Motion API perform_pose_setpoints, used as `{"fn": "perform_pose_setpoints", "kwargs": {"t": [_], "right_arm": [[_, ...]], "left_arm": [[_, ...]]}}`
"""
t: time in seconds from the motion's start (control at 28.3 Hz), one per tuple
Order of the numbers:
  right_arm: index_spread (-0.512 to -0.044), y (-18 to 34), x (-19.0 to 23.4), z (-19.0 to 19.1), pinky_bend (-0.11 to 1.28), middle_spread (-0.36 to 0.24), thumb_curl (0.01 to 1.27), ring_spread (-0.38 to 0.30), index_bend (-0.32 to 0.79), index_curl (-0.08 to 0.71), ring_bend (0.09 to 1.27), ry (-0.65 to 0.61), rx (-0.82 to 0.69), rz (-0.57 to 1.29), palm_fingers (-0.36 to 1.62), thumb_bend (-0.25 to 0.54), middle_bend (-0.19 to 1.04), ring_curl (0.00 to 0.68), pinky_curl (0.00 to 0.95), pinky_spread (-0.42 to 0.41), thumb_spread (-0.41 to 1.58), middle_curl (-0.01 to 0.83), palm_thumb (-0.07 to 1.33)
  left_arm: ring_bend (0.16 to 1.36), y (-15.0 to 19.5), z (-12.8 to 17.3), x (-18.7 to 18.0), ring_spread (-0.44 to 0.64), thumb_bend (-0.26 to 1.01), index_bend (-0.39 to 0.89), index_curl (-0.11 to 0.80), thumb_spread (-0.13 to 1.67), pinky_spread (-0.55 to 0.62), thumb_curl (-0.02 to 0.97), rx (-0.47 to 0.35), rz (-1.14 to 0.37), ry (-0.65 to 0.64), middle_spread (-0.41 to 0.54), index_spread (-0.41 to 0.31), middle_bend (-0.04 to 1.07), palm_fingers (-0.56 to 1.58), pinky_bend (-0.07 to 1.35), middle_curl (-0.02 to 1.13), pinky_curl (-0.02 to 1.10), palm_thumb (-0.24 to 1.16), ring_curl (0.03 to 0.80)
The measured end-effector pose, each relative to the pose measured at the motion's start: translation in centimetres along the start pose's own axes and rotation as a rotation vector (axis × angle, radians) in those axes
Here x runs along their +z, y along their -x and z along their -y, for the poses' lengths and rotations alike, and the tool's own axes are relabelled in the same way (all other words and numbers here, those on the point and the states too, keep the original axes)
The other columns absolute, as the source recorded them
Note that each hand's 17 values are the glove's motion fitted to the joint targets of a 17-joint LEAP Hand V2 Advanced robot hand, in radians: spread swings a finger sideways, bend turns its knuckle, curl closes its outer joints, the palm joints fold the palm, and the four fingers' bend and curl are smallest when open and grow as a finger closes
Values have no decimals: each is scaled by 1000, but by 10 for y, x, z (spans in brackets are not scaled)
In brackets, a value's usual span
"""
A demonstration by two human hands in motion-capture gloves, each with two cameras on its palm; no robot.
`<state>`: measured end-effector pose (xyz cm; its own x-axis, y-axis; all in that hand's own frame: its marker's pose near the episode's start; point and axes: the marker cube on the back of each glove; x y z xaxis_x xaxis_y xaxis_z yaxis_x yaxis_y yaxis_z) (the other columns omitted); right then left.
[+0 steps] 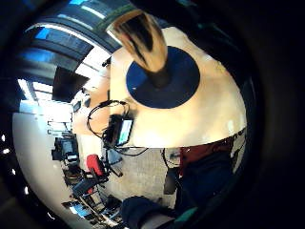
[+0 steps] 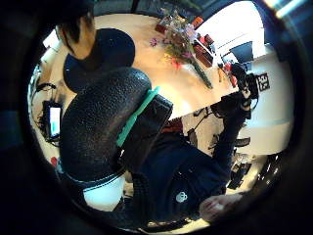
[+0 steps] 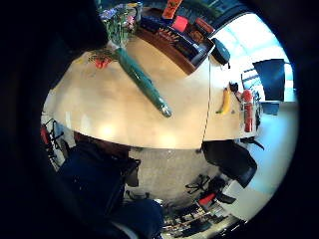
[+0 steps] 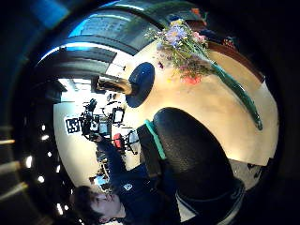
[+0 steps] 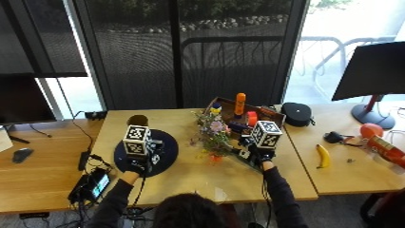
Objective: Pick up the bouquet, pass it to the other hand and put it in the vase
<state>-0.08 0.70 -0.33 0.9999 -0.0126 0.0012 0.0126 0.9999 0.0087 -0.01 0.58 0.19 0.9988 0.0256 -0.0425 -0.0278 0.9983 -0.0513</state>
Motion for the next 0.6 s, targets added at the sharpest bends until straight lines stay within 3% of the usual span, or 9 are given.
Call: {"fn": "perform_pose_setpoints", "kwargs": {"t": [0.04,0.25,0.39,0.6], "right_arm": [[-179,0,-1,-2,362,-51,46,-51,116,30,437,0,-4,1,639,145,287,92,78,31,434,83,231],[-273,1,0,-22,410,-79,91,-86,96,105,493,32,-54,12,579,169,305,210,190,42,798,169,301],[-306,-8,0,-17,431,-84,117,-89,95,118,499,57,-11,-17,536,162,303,238,226,45,944,203,321],[-327,-35,-16,11,478,-49,150,-53,67,122,492,73,169,-41,420,137,279,262,267,72,1065,237,337]], "left_arm": [[384,0,-2,0,88,33,250,77,422,141,16,8,-14,15,30,-43,193,520,311,48,61,61,69],[447,5,-27,3,170,23,155,131,770,233,51,53,-92,104,82,-57,159,387,376,131,169,68,167],[472,1,-38,-12,202,11,156,159,906,266,74,44,-50,48,100,-61,160,359,390,151,197,67,190],[499,-16,-38,-31,235,-5,156,192,1025,302,109,75,-41,-39,127,-65,163,321,410,177,231,70,212]]}}
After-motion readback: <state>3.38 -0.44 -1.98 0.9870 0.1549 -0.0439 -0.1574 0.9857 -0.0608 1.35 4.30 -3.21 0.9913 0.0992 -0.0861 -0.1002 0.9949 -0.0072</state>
